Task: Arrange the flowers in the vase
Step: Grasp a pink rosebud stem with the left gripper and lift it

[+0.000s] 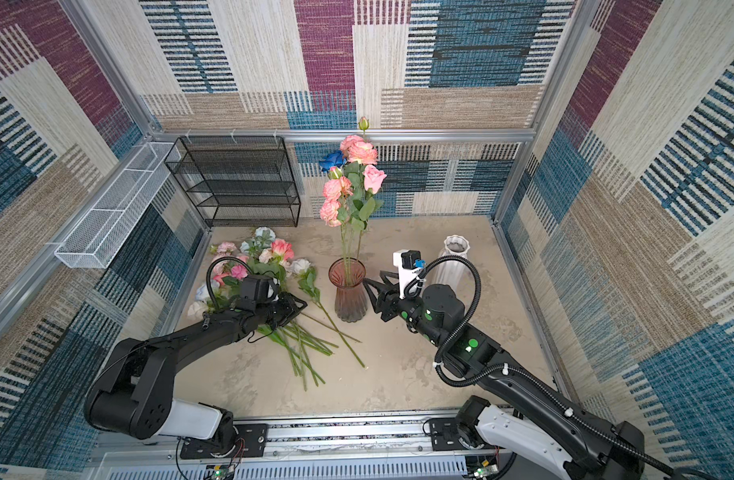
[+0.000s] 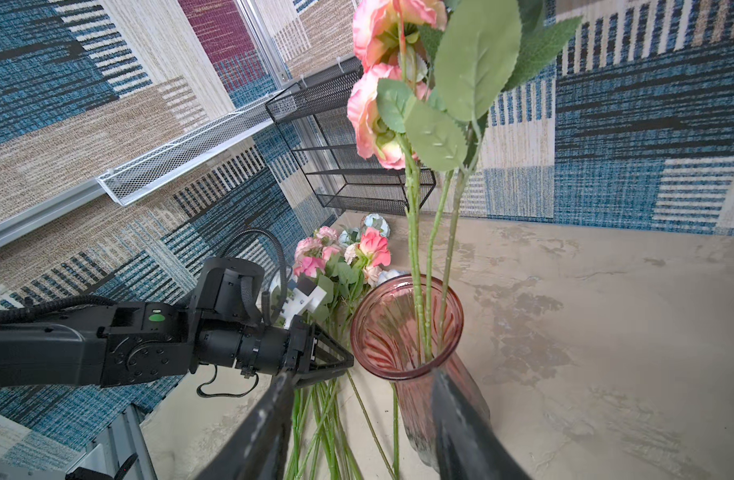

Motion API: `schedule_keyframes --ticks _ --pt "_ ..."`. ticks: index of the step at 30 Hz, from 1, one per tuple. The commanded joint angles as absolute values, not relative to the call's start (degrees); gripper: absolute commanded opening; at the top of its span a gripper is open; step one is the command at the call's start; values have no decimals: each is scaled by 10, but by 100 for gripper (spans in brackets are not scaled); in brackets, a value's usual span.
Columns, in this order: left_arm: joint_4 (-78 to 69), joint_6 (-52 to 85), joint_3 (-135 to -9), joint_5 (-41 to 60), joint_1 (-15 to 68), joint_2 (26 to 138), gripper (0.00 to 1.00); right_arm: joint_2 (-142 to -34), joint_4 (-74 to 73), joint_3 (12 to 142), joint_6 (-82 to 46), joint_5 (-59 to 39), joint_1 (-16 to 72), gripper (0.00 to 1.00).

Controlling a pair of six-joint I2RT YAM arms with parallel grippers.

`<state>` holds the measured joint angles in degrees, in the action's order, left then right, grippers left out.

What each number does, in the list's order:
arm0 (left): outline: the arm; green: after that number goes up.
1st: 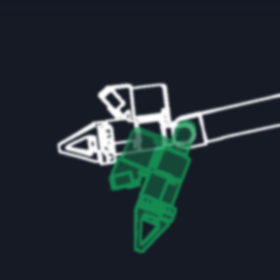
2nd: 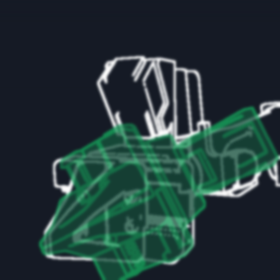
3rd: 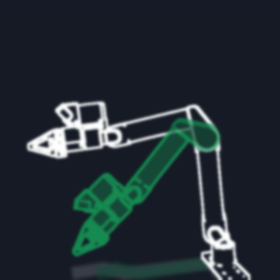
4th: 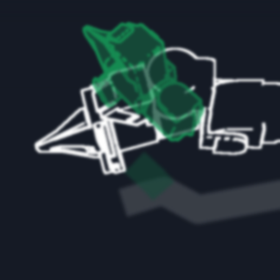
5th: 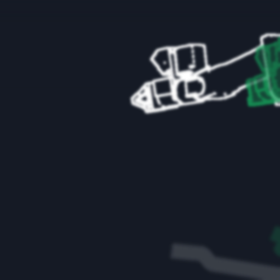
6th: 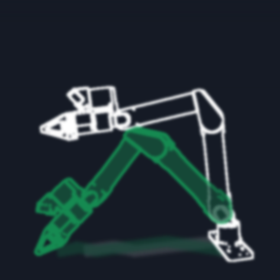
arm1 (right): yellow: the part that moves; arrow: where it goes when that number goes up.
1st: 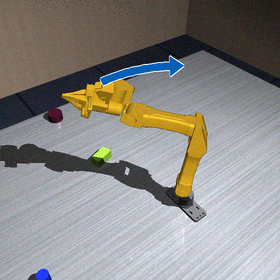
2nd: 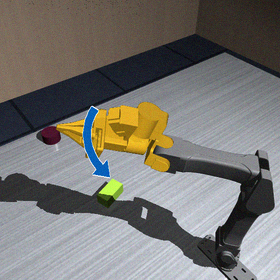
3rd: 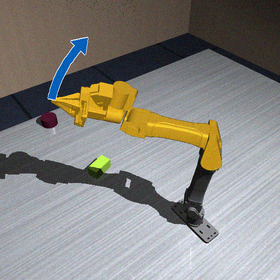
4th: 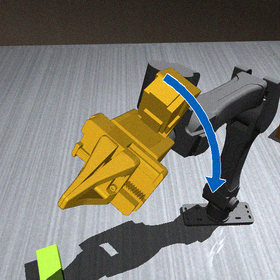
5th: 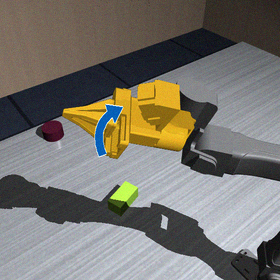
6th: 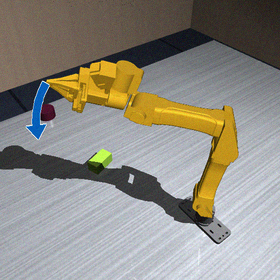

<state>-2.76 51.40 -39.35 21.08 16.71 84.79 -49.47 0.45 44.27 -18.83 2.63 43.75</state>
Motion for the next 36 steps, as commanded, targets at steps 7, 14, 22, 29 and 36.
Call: schedule_keyframes --ticks 7,14,22,29,36 --pt "-92 567 -365 213 191 888 54 -484 9 439 -191 50 438 55" --pt "-121 593 -335 199 197 856 53 -489 10 441 -191 51 437 55" --pt "-96 588 -316 163 201 785 53 -491 6 438 -191 53 437 55" --pt "-176 624 -322 191 201 871 45 -491 10 440 -194 54 437 55" --pt "-214 642 -333 156 197 919 35 -476 22 441 -197 59 438 55"
